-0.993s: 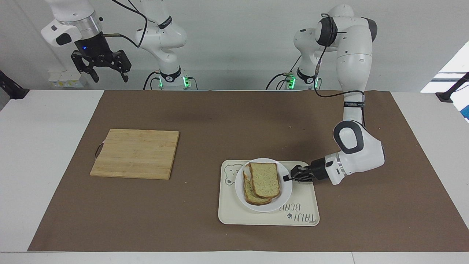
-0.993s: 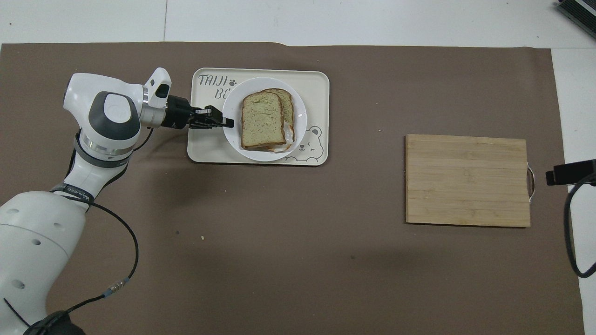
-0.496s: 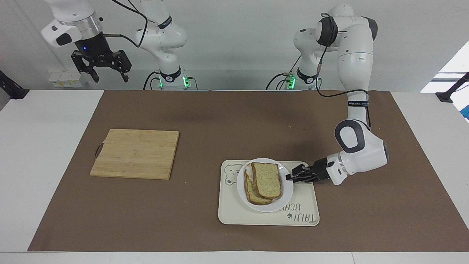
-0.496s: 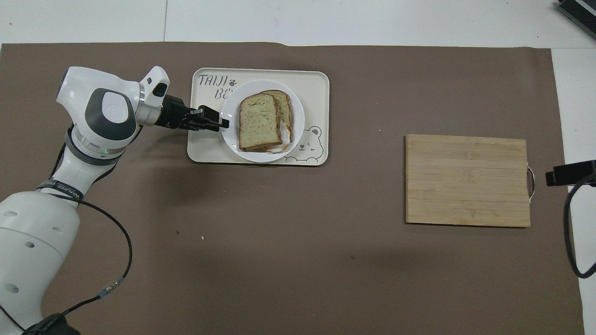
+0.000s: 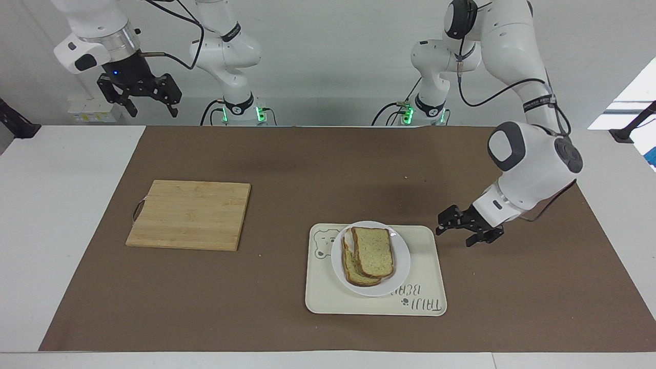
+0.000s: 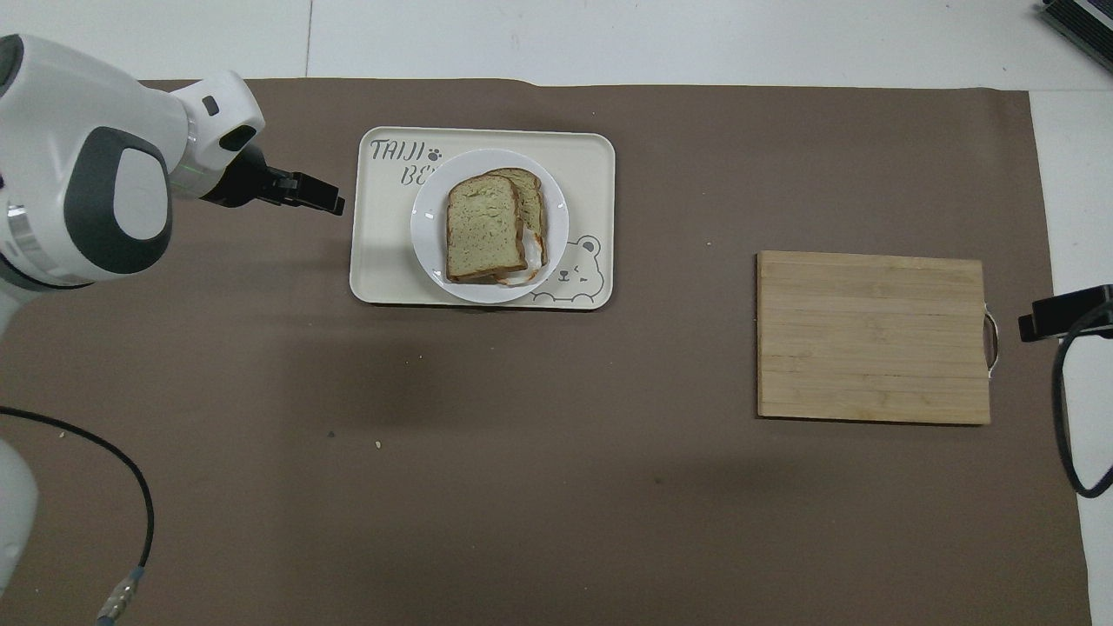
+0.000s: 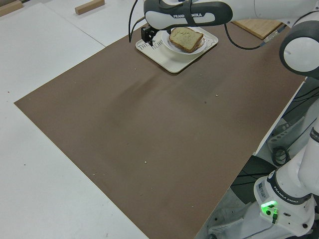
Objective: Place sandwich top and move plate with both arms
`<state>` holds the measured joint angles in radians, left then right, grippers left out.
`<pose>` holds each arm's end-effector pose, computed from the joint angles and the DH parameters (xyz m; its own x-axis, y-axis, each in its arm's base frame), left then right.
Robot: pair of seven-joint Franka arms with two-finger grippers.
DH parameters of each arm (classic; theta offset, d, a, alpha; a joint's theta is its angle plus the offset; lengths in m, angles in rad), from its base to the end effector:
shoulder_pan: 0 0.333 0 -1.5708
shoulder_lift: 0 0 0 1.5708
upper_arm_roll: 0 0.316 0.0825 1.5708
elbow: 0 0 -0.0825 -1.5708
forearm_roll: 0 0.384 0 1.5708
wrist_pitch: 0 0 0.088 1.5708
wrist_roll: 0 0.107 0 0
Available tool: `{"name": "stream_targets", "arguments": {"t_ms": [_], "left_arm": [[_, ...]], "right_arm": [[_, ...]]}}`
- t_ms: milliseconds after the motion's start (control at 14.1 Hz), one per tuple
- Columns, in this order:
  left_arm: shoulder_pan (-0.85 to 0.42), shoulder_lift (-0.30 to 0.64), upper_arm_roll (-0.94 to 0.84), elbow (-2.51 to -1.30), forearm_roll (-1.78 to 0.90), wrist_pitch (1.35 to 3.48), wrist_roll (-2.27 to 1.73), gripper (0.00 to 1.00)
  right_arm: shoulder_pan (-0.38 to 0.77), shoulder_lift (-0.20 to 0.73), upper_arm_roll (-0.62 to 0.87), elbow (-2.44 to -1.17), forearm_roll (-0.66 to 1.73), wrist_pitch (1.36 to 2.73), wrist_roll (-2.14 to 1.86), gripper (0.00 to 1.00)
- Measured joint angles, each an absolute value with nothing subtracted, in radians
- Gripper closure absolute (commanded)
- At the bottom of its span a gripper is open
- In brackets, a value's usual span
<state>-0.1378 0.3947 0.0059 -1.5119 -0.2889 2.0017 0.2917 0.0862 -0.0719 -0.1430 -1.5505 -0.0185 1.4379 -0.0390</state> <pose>0.6777 -0.1079 0.4485 0.9451 -0.2893 0.1523 -0.3188 -0.9188 0.2328 0.5170 -0.0348 0.6607 0.9989 -0.0194 -0.0417 -0.0192 -0.9998 0.0066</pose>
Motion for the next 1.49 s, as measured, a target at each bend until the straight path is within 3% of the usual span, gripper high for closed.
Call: {"name": "stream_targets", "arguments": {"t_ms": [284,709,1064,1489], "left_arm": [[-0.136,0.243,0.018,-1.511,-0.114,1.888,0.291,0.00],[-0.099,0.011,0.031,-1.479,0.020,1.553,0.291,0.00],[-0.041,-0.016,0.052,-1.339,0.022,1.288,0.293,0.00],[-0.032,-0.068,0.063,-1.309,0.022,1.252,0.290,0.00]], "right_arm": [[0.086,-0.072,-0.146,-1.551,-0.018,1.444,-0.039,0.00],[0.086,-0.072,-0.145,-1.551,-0.019,1.450,-0.039,0.00],[0.086,-0.073,-0.145,-1.560,-0.020,1.495,-0.039,0.00],[0.087,-0.086,-0.143,-1.588,-0.020,1.515,-0.039,0.00]]}}
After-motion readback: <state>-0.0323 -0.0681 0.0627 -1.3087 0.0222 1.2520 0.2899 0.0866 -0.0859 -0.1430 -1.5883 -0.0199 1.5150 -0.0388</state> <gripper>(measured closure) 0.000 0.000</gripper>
